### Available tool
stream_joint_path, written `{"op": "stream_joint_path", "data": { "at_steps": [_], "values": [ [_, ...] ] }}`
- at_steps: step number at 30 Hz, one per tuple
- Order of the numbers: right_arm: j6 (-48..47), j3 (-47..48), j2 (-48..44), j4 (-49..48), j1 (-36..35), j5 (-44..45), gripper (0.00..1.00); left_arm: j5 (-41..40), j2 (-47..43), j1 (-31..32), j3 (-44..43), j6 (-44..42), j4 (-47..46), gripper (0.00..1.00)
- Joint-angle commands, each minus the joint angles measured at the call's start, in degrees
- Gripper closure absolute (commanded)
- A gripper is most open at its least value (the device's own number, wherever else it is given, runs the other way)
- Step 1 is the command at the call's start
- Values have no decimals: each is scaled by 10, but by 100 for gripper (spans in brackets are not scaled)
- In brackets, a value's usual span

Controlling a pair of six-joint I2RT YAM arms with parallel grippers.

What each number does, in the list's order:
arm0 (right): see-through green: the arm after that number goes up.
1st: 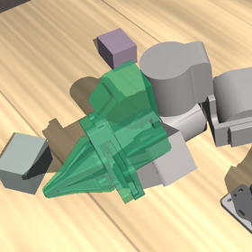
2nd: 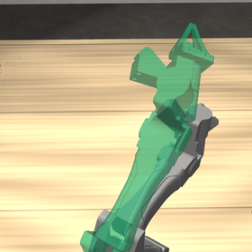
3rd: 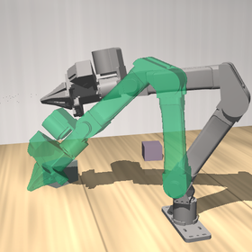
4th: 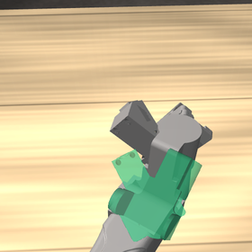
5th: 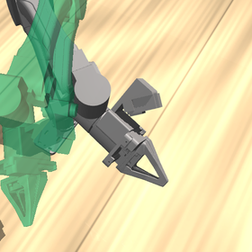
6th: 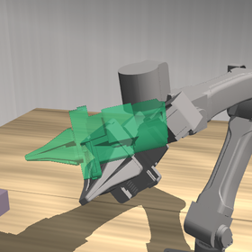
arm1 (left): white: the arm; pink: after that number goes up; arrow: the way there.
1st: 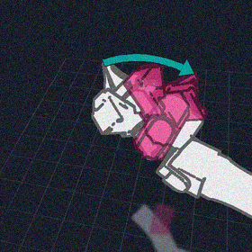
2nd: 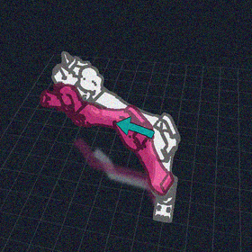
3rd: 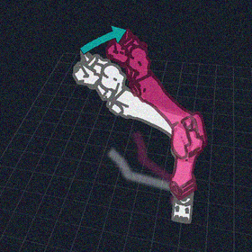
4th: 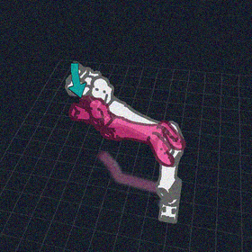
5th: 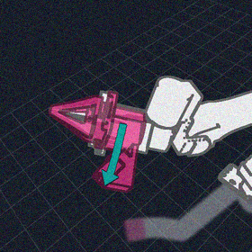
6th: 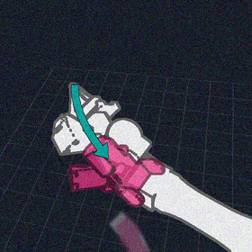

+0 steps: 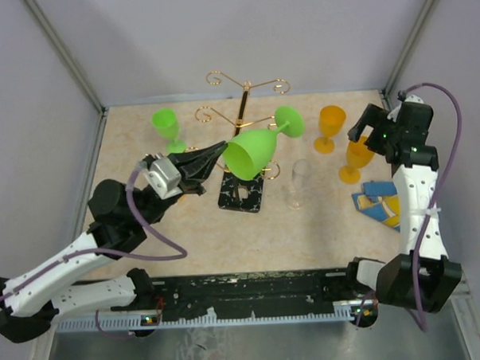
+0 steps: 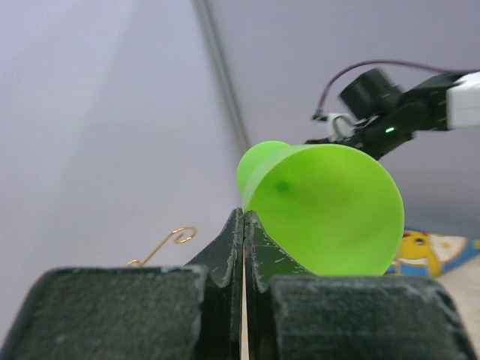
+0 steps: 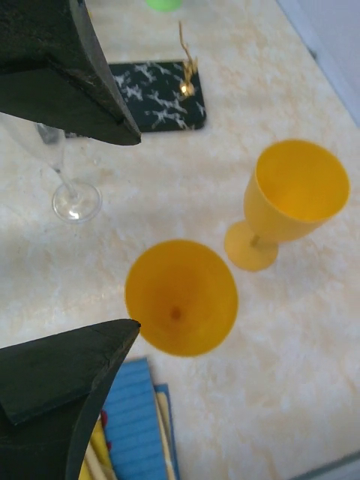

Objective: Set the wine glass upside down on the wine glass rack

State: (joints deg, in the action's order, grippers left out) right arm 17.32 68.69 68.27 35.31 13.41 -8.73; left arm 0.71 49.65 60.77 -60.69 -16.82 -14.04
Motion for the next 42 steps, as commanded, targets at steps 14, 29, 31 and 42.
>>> {"op": "stream_joint_path", "data": {
  "at_steps": [14, 29, 31, 42],
  "values": [
    [301, -42, -135, -330, -55, -343, 16, -84, 168, -103, 85, -40, -459, 100],
    [511, -42, -53, -640, -164, -309, 36, -35, 234, -130, 120, 24, -623, 100],
    [521, -41, -44, -650, -170, -299, 38, -37, 247, -131, 118, 33, -638, 100],
    [511, 12, 30, -653, -246, -260, 39, -26, 281, -135, 103, 52, -669, 100]
  ]
}}
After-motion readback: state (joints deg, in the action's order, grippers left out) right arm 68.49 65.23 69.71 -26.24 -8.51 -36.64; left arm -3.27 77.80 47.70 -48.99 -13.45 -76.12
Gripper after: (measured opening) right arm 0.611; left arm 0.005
